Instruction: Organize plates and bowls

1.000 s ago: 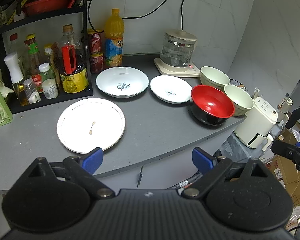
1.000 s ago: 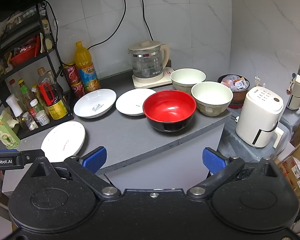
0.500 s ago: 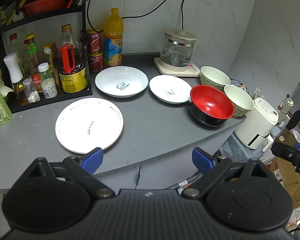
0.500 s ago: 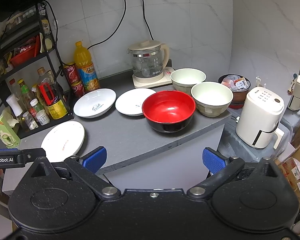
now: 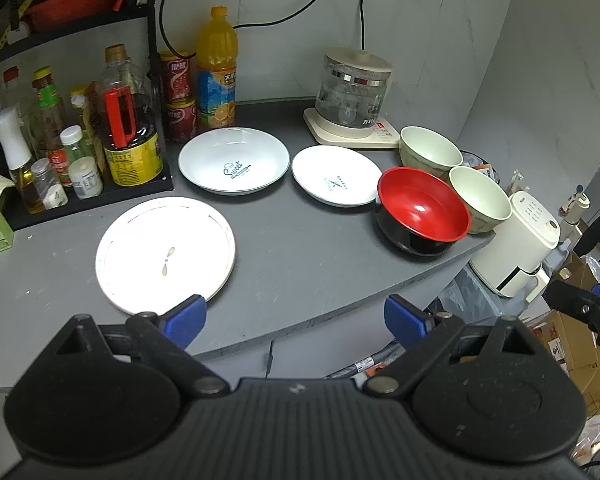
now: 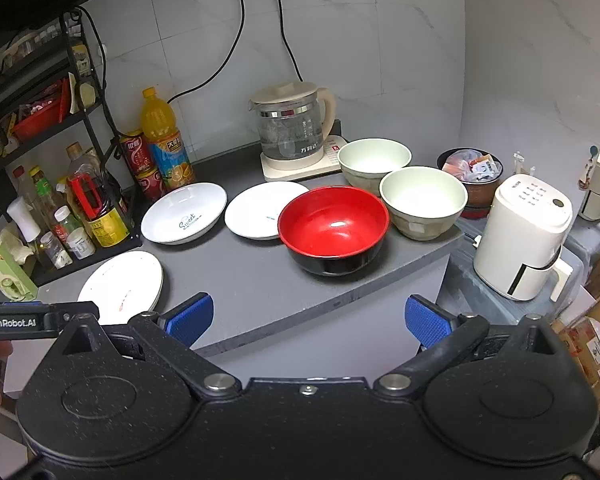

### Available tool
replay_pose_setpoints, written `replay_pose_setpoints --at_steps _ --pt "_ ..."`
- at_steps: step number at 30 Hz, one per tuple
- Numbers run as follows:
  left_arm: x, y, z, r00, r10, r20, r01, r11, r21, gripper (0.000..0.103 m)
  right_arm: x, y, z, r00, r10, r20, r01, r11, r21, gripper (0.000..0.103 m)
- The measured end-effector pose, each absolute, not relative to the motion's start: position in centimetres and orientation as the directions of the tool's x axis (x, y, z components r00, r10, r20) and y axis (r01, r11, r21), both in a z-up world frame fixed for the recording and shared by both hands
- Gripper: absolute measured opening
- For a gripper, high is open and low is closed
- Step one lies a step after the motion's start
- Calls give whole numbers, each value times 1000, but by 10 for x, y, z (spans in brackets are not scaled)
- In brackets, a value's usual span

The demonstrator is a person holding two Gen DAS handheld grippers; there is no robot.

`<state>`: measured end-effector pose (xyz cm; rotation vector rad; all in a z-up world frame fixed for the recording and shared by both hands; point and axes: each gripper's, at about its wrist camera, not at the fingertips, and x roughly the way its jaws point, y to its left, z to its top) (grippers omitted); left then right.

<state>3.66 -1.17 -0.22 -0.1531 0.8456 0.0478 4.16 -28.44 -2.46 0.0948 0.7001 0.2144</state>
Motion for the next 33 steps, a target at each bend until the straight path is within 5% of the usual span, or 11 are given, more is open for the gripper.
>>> replay_pose_setpoints --at_steps 15,33 --pt "126 -12 -13 634 -48 -772 -82 988 -129 95 111 -280 -31 721 226 -655 -141 974 179 103" --pt "239 -10 -30 580 -127 -805 54 992 -118 94 193 -269 -51 689 66 -722 74 984 160 103"
